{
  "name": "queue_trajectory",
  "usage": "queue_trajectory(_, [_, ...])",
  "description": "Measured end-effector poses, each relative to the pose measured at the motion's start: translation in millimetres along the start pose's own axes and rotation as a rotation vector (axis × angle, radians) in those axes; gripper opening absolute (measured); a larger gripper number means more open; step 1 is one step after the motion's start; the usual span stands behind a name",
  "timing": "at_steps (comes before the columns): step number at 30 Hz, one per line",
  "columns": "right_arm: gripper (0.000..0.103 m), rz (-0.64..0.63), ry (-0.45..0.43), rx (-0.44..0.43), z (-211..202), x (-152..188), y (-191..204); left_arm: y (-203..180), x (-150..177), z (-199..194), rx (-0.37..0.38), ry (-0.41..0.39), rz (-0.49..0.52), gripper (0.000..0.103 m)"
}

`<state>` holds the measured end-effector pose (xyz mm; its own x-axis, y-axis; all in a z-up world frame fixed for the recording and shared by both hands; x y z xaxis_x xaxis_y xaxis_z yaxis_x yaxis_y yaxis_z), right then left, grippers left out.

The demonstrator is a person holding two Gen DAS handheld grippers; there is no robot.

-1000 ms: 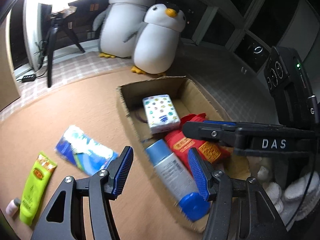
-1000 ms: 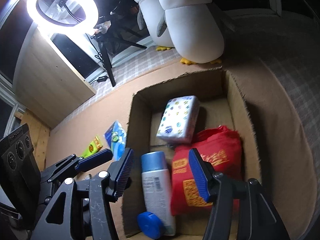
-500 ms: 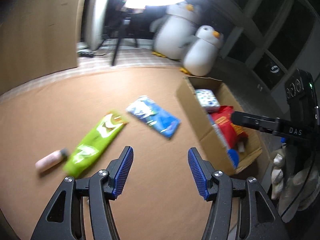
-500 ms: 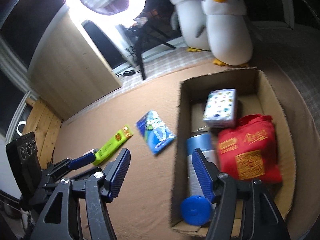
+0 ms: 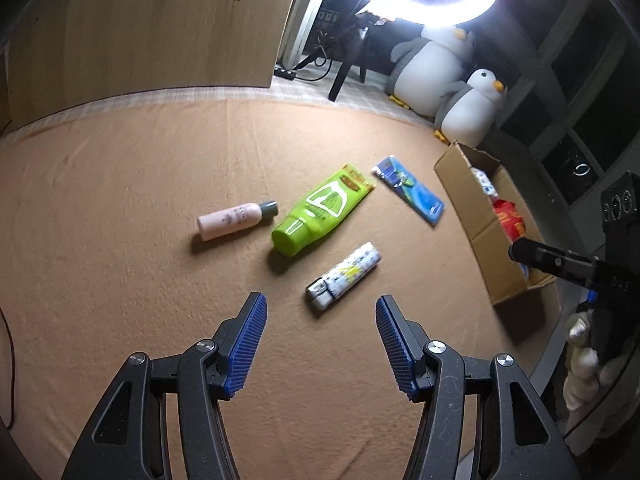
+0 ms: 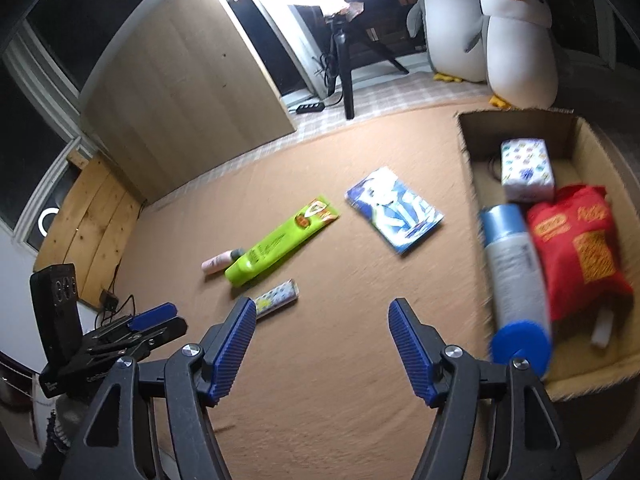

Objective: Organize objects
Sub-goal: 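Withdraw the right tool from the box, then move the left tool toward the white printed tube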

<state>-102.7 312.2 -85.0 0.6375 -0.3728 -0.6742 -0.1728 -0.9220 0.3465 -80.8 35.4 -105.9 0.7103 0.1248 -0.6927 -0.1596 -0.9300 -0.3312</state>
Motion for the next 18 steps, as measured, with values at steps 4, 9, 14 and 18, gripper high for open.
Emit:
queue_trajectory(4, [0.065, -0.009, 0.035, 0.007, 7, 16, 11, -1, 3, 16, 0.03, 0.018, 0.0, 0.06])
queue_trajectory(9, [0.065, 0.035, 0.055, 0.007, 8, 24, 9, -10, 6, 47, 0.056, 0.054, 0.02, 0.06])
queue_trajectory(14, [0.064, 0.051, 0.061, 0.017, 6, 25, 3, -17, 12, 68, 0.082, 0.09, 0.045, 0.058])
queue_trajectory(18, [0.06, 0.072, 0.078, 0.019, 9, 27, -1, -23, 16, 77, 0.103, 0.104, 0.052, 0.054])
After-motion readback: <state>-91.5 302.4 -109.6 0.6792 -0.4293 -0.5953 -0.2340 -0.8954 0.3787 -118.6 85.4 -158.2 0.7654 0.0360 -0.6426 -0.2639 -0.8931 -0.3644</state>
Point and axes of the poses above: each gripper's, at about its wrist camera, not at the fingertips, and z roughly the way its jaws point, y to its left, x to its underside, the point moved 3 cm from there along z, roughly the way its jaws point, and after that the axes turned 15 degrees about -y, right-handed, at the moved point
